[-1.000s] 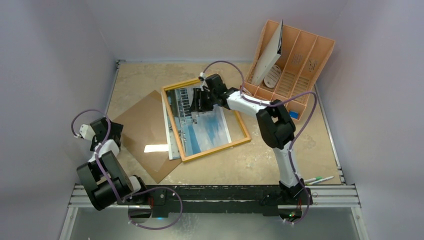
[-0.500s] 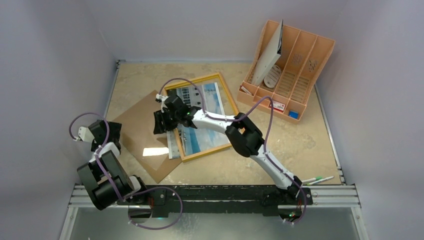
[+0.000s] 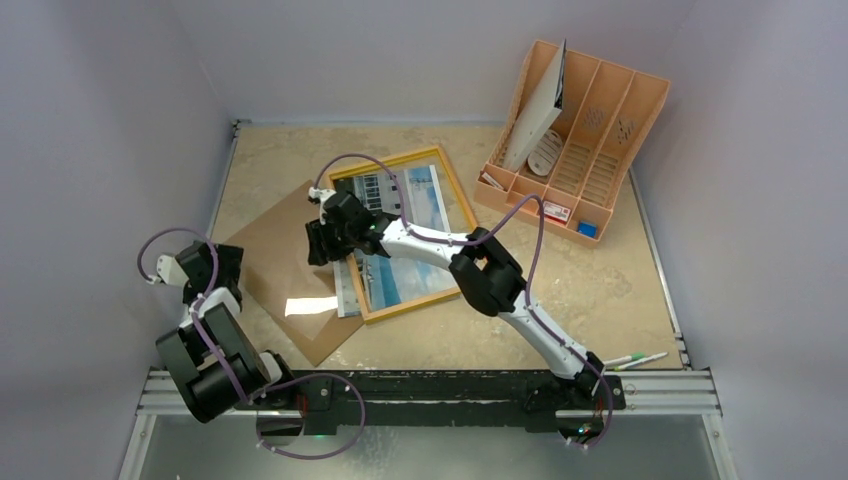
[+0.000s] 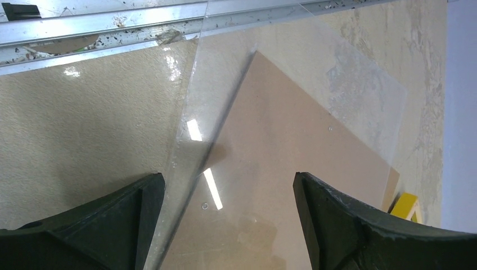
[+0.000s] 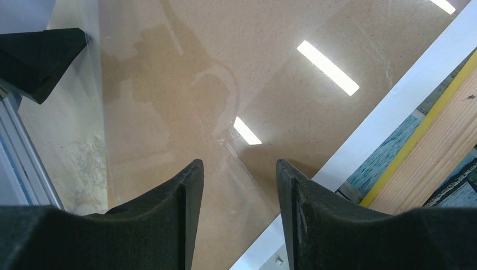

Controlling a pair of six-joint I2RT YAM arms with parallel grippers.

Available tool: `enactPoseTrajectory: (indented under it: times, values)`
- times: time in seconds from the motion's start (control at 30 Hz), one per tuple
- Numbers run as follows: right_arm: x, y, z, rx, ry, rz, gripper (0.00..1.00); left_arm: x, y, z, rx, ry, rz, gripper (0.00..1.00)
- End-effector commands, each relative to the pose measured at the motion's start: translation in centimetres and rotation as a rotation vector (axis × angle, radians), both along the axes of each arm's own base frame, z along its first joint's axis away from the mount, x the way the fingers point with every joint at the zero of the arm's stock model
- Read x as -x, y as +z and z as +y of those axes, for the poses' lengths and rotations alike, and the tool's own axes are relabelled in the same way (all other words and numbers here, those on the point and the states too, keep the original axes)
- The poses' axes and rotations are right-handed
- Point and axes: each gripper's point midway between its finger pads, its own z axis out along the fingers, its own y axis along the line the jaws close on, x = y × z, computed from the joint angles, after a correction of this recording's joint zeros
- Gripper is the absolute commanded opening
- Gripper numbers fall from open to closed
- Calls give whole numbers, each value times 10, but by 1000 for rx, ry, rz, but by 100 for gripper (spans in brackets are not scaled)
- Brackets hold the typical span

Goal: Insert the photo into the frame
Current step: Pick up the photo frame item at the center of the board.

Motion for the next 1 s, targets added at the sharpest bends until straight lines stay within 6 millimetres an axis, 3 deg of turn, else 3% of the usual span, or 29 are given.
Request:
enactPoseTrajectory:
  times: [0.0, 0.2, 0.37, 0.73, 0.97]
  values:
    - [36, -104, -57, 308, 4, 169, 54, 14, -26, -48, 192, -99, 34, 89]
    - [51, -145, -87, 473, -21, 266, 53, 6, -8, -50, 204, -110, -47, 85]
    - [57, -162, -102, 534, -32, 289, 52, 0, 7, -52, 220, -123, -96, 82]
    - [63, -174, -109, 564, 0, 304, 52, -19, 40, -47, 175, -186, -185, 70]
    - [64, -176, -109, 565, 10, 310, 48, -24, 40, -31, 103, -196, -151, 65]
